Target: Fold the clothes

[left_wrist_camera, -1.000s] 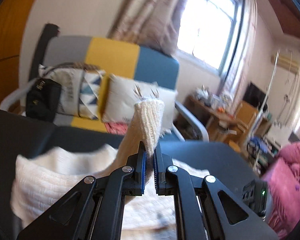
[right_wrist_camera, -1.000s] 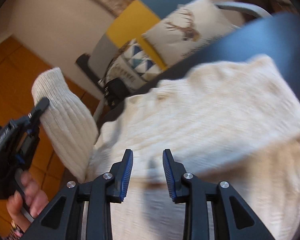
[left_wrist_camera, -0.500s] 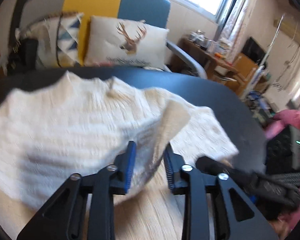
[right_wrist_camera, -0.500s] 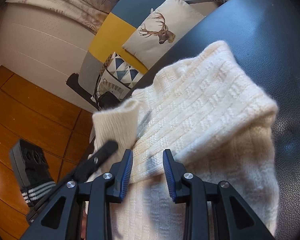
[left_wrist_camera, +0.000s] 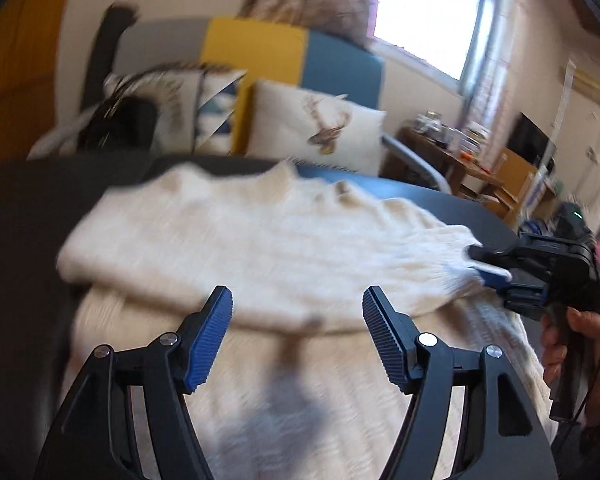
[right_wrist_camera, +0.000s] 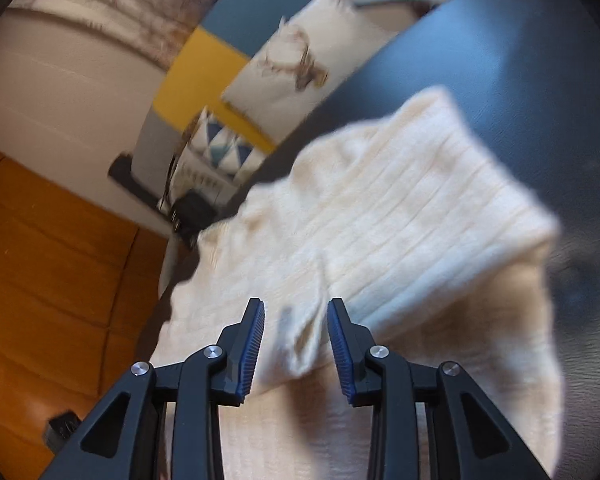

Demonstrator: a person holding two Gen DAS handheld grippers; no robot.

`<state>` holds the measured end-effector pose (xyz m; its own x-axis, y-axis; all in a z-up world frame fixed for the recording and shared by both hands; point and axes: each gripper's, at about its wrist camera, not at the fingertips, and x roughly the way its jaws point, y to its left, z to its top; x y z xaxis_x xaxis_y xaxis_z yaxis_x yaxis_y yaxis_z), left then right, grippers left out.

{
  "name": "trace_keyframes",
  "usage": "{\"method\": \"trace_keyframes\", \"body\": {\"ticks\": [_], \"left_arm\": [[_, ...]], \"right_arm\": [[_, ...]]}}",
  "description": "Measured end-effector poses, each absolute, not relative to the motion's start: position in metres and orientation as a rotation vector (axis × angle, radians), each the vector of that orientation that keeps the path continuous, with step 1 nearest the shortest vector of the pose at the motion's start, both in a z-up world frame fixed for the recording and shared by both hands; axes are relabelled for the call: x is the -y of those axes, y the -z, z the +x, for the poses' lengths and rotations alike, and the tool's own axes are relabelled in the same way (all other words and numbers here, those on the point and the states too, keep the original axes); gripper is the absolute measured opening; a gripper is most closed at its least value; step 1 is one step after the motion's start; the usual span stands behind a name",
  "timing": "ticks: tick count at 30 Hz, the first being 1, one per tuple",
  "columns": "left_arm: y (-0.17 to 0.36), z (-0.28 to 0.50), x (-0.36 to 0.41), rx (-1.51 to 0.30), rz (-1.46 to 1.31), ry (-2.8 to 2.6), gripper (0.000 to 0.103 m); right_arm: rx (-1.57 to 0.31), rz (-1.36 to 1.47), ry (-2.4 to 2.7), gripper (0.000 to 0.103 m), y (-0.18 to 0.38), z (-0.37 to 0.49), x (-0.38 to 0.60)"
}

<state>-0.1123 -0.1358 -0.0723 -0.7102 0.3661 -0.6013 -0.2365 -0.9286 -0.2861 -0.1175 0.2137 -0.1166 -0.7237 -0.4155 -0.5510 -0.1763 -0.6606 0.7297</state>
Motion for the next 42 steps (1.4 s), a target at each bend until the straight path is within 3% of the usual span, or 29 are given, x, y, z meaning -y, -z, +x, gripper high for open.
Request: {"method": "trace_keyframes", "body": {"ticks": [7, 10, 14, 18, 22, 26, 29, 32, 33, 39, 42], "left_arm": [[0.097, -0.112, 0.182, 0.628, -1.051, -2.607, 0.071], [0.097, -0.107, 0.19, 0.685, -1.026, -2.612, 0.071], [0.096, -0.104, 0.193, 0.724, -1.012, -2.605, 0.071], [0.094, -0.105, 0.19, 0.711, -1.035, -2.616, 0.071], [0.089, -0.114, 0.195, 0.676, -1.074, -2.648, 0.071], [0.094, -0.135, 0.22, 0.788, -1.119, -2.599, 0.071], [0.092, -0.148, 0.229, 0.831, -1.144, -2.548, 0.071], [0.08, -0.143, 0.22, 0.496, -1.187, -2.866, 0.071], [0.081, -0.143, 0.222, 0.476, -1.207, -2.893, 0.071], [0.094, -0.143, 0.247, 0.625, -1.307, -2.85, 0.071], [0.086, -0.13, 0.249, 0.548, -1.285, -2.851, 0.071]], "right_arm": [[1.194, 1.211, 2.33, 0.035, 0.131, -0.139, -0.198], [0.934, 1.243, 2.412, 0.009, 0.118, -0.15, -0.173], [0.507, 1.134, 2.612, 0.007, 0.072, -0.162, -0.145], [0.298, 1.11, 2.747, 0.007, 0.062, -0.175, -0.136], [0.503, 1.271, 2.693, 0.007, 0.11, -0.182, -0.157], [0.736, 1.18, 2.65, 0.007, 0.128, -0.171, -0.177], [0.714, 1.18, 2.662, 0.007, 0.128, -0.17, -0.175], [0.688, 1.186, 2.678, 0.007, 0.127, -0.171, -0.17], [0.685, 1.186, 2.68, 0.007, 0.126, -0.172, -0.17], [0.706, 1.177, 2.674, 0.007, 0.123, -0.172, -0.172], [0.736, 1.152, 2.658, 0.01, 0.116, -0.171, -0.173]]}}
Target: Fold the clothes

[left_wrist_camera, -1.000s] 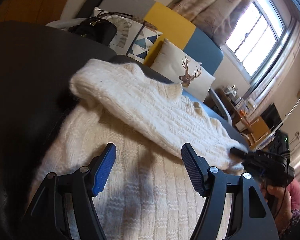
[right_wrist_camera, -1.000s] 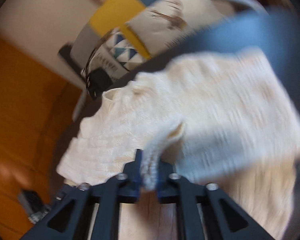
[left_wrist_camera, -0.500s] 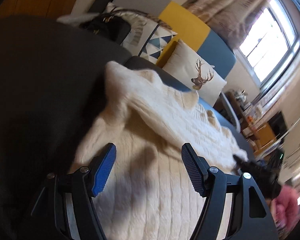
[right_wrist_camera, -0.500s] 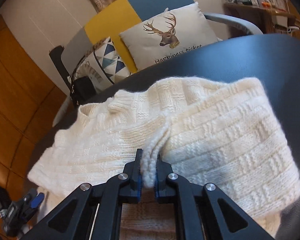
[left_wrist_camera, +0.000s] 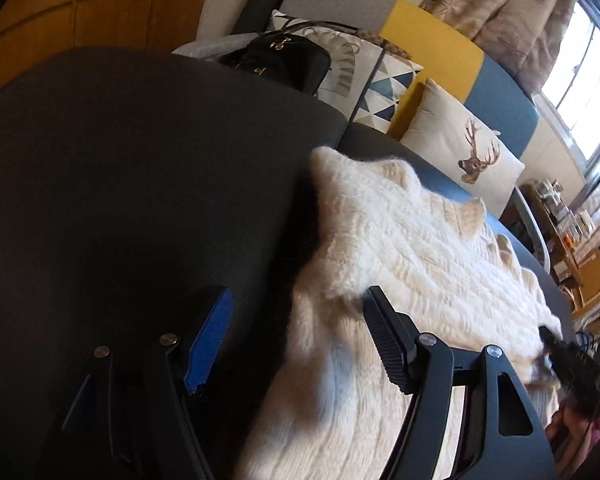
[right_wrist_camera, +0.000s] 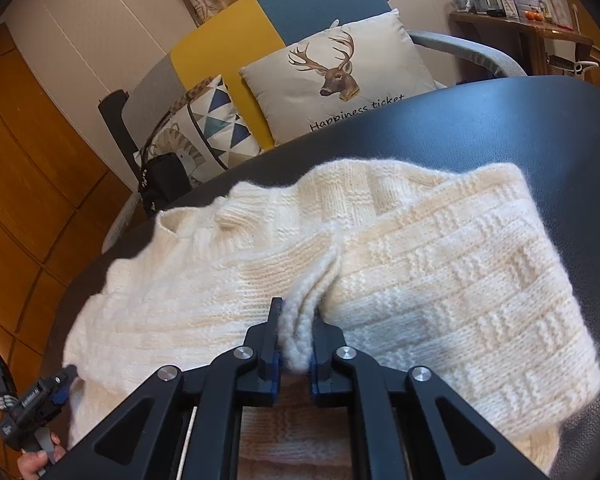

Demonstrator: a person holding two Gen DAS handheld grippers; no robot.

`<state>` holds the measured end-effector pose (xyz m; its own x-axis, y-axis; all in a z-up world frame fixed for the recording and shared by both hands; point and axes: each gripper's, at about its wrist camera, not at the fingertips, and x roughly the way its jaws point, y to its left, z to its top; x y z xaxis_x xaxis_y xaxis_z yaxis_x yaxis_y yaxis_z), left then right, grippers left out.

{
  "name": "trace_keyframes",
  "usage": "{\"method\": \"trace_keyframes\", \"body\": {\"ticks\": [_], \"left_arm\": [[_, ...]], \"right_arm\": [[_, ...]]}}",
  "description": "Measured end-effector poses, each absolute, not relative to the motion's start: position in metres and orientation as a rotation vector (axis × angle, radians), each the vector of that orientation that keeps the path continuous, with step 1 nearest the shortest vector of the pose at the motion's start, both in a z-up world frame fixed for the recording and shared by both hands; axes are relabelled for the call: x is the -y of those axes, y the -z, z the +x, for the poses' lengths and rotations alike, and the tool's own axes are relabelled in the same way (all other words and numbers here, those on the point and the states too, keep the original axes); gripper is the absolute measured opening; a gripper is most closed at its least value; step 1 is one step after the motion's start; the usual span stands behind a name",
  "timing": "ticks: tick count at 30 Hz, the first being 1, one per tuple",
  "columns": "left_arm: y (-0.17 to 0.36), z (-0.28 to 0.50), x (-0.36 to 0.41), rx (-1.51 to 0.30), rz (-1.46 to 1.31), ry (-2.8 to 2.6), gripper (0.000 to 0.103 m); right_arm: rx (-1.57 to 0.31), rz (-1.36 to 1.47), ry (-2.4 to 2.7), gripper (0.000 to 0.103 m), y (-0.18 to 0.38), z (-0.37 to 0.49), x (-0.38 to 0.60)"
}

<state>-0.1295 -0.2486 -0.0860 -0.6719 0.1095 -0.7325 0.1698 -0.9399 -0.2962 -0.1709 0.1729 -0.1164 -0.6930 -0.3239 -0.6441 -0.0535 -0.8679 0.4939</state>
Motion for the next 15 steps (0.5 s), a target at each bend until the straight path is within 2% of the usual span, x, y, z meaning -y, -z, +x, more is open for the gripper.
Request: {"method": "trace_keyframes", "body": {"ticks": [3, 8, 11, 15], "left_arm": [[0.078, -0.119, 0.242, -0.383, 1.205, 2.836, 0.071], [0.079, -0.145, 0.225, -0.07, 1.233, 2.785, 0.071], [0.084, -0.168, 0.219, 0.01, 1.26, 2.745, 0.071], [0.084, -0.183, 0.239, -0.074, 1.233, 2.668, 0.071]], "right_arm": [[0.778, 1.12, 2.627, 0.01, 0.108, -0.172, -0.174], [0.735, 1.171, 2.628, 0.01, 0.112, -0.18, -0.167], [0.788, 1.178, 2.618, 0.01, 0.12, -0.177, -0.172], [0.758, 1.175, 2.628, 0.01, 0.12, -0.175, -0.171]]}}
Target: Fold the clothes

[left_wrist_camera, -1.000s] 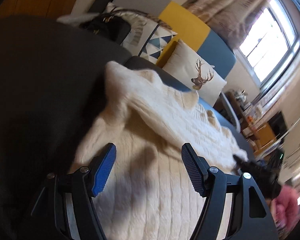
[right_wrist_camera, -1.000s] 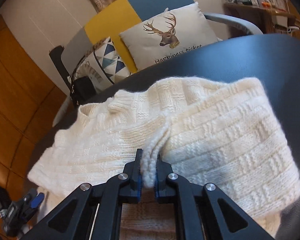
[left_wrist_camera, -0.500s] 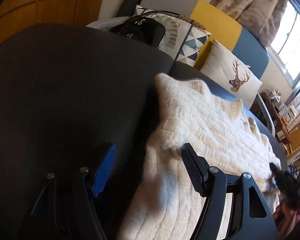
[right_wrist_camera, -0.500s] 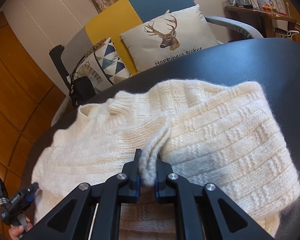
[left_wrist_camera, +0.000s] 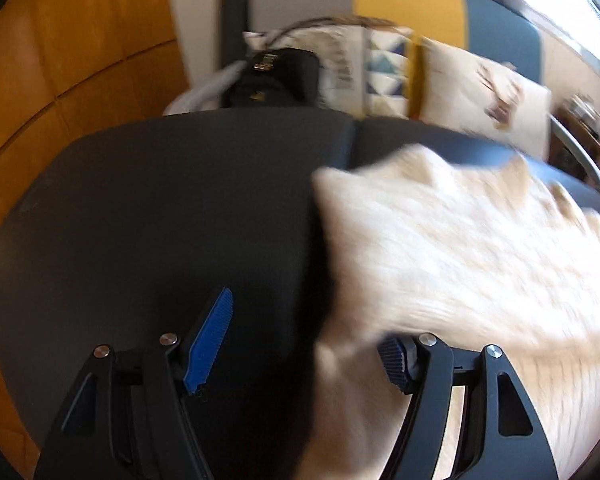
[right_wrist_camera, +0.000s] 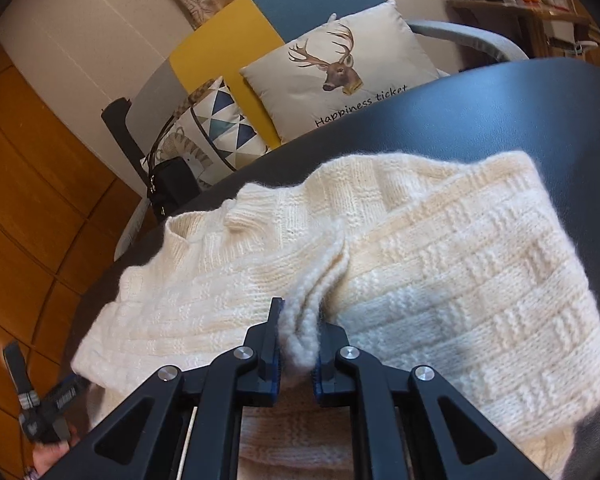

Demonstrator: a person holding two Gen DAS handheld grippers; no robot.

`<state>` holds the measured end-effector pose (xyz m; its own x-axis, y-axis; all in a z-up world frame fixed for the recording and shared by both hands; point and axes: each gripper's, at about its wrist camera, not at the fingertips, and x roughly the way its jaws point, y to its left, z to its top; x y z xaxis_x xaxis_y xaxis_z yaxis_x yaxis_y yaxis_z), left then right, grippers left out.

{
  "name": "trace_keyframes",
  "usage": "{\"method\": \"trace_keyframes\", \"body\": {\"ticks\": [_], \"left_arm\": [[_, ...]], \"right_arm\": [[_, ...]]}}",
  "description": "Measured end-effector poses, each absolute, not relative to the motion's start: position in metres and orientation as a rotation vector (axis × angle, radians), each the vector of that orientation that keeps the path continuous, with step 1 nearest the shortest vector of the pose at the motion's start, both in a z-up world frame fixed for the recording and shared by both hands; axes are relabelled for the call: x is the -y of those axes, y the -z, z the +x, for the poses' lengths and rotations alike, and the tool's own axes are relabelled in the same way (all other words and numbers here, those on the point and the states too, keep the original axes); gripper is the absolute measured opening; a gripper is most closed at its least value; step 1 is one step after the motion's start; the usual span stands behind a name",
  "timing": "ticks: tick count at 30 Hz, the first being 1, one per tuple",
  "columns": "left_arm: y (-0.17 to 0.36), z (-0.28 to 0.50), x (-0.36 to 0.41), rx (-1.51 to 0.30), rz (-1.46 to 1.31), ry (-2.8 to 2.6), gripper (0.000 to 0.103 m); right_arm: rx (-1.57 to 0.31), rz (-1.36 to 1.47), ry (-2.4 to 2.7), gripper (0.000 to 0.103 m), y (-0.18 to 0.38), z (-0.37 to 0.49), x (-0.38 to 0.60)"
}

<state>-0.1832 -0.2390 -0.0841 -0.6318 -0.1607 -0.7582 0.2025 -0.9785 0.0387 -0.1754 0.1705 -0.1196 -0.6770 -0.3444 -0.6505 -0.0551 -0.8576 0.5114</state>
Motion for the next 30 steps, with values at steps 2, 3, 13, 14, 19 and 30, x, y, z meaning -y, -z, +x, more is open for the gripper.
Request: {"method": "trace_keyframes", "body": {"ticks": [2, 3, 13, 14, 19, 30], "left_arm": [[0.086, -0.186, 0.253, -0.137, 1.249, 2.647, 0.072], [0.087, -0.187, 0.26, -0.167, 1.257, 2.637, 0.072], [0.096, -0.159, 0.29, -0.457, 1.185, 2.676, 0.072], [0.095, -0.158, 0.29, -0.462, 1.174, 2.676, 0.072], [0.091, -0.155, 0.291, -0.483, 1.134, 2.673, 0.072], [0.096, -0.158, 0.296, -0.464, 1.188, 2.62, 0.072]], "right_arm": [[0.721, 1.168, 2.635, 0.01, 0.115, -0.177, -0.168], [0.711, 1.162, 2.632, 0.01, 0.114, -0.178, -0.167], [0.701, 1.176, 2.558, 0.013, 0.124, -0.195, -0.156], [0.678, 1.18, 2.558, 0.014, 0.122, -0.197, -0.155], [0.518, 1.16, 2.586, 0.01, 0.105, -0.201, -0.139], [0.567, 1.188, 2.572, 0.012, 0.126, -0.215, -0.151]]}}
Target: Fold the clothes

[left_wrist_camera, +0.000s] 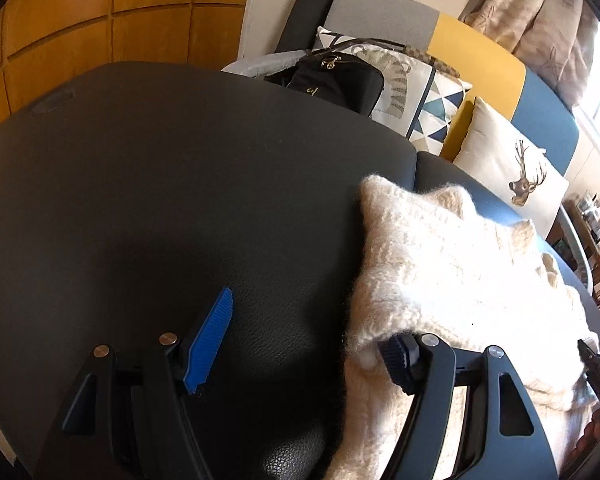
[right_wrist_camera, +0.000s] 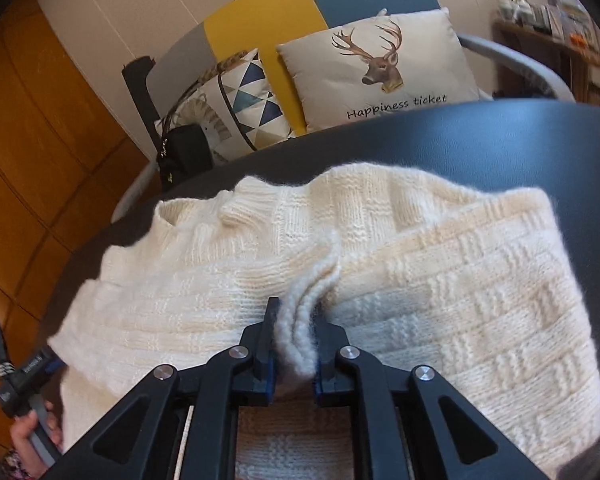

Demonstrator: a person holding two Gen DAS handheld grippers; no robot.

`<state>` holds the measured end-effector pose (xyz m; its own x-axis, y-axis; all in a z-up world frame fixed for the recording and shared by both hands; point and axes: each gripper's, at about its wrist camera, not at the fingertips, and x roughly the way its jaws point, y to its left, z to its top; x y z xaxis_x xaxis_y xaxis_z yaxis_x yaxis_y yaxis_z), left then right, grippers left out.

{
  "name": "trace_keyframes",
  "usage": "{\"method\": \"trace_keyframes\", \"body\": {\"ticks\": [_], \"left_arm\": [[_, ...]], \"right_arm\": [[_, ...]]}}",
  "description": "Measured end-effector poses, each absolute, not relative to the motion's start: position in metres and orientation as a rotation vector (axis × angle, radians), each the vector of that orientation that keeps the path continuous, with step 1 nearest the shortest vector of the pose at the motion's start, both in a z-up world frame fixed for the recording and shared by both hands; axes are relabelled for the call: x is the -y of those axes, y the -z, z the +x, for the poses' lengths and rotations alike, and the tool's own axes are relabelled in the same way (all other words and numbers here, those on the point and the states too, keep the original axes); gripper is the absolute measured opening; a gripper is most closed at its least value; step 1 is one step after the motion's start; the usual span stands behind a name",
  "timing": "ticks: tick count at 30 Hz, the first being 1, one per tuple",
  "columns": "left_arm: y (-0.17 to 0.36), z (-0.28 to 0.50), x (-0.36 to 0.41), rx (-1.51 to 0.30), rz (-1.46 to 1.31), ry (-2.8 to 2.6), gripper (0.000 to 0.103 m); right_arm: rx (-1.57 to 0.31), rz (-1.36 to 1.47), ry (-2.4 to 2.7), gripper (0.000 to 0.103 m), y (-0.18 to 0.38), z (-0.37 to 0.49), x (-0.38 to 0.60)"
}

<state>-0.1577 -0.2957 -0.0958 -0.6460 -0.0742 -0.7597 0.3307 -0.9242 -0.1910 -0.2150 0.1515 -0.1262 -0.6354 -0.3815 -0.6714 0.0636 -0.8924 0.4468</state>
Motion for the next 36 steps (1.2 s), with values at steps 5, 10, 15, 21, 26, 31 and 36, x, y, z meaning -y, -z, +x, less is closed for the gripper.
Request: {"method": "trace_keyframes", "body": {"ticks": [5, 10, 15, 21, 26, 31, 36], "left_arm": [[0.09, -0.144, 0.298, -0.411, 1.27, 2.587, 0.073], [0.088, -0.124, 0.309, -0.507, 1.337, 2.565, 0.076], [0.072, -0.121, 0.32, -0.509, 1.325, 2.631, 0.076], [0.071, -0.124, 0.318, -0.374, 1.613, 2.556, 0.076], [0.042, -0.084, 0.354, -0.385, 1.271, 2.48, 0.076], [0.022, -0.092, 0.329, -0.422, 1.136, 2.6, 0.076], [0.03, -0.14, 0.249, -0.081, 1.195, 2.729, 0.076]], "right_arm": [[0.629, 1.168, 2.542, 0.012, 0.131, -0.215, -0.159], [0.672, 1.155, 2.494, 0.015, 0.133, -0.218, -0.163], [0.732, 1.137, 2.435, 0.015, 0.136, -0.221, -0.17], [0.752, 1.119, 2.408, 0.017, 0.138, -0.219, -0.17], [0.8, 1.099, 2.383, 0.017, 0.141, -0.22, -0.175], [0.766, 1.081, 2.477, 0.022, 0.127, -0.208, -0.173], [0.65, 0.906, 2.577, 0.026, 0.076, -0.177, -0.157]]}}
